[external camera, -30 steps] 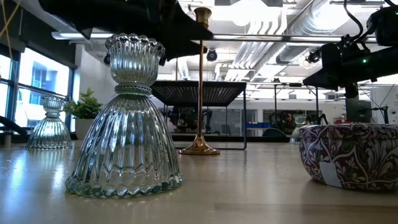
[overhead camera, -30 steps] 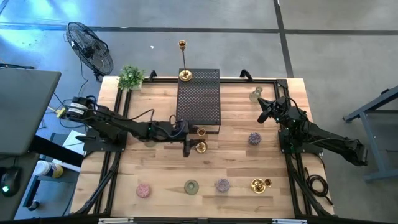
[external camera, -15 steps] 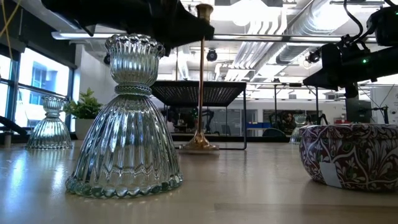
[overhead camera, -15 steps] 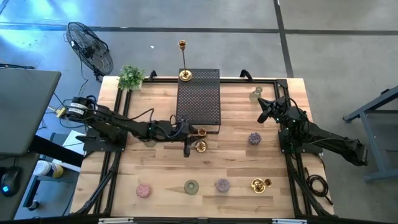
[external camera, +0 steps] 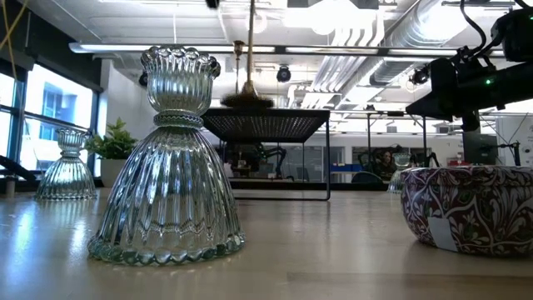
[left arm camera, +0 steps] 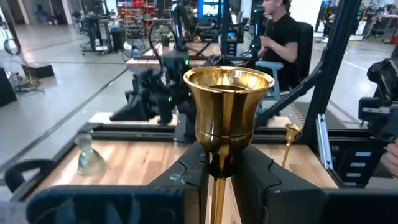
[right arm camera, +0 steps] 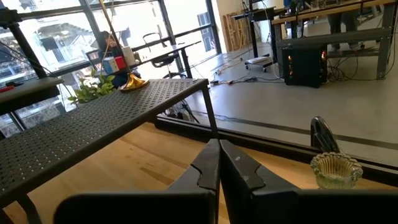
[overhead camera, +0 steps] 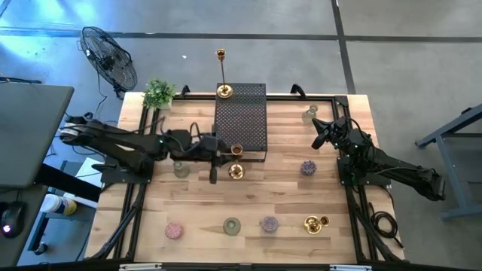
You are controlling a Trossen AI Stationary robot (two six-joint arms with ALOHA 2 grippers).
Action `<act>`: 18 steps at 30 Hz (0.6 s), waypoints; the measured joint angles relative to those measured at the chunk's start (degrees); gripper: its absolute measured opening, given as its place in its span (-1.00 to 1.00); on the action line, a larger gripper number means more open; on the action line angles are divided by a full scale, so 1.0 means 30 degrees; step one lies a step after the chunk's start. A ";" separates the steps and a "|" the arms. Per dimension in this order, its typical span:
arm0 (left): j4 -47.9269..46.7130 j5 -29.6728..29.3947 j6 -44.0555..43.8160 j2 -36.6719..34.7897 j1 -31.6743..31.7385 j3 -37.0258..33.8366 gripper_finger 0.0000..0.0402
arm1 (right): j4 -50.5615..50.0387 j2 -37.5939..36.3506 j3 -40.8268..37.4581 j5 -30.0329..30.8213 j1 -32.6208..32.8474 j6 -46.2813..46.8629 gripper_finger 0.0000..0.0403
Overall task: Pick & Place candle stick holders
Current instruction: Put the left gold candle holder on the shelf aligned with the other gold candle holder
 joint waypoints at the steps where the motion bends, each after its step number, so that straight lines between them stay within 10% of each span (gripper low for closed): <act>1: -0.0360 -0.0054 0.0384 -0.0213 0.0062 0.0371 -0.80 | 0.0000 0.0000 0.0000 -0.0006 -0.0004 0.0000 -1.00; 18: -0.1953 0.3036 0.1586 -0.1493 0.9966 0.1359 -0.79 | 0.0000 0.0124 0.0000 0.0005 -0.0007 0.0000 -1.00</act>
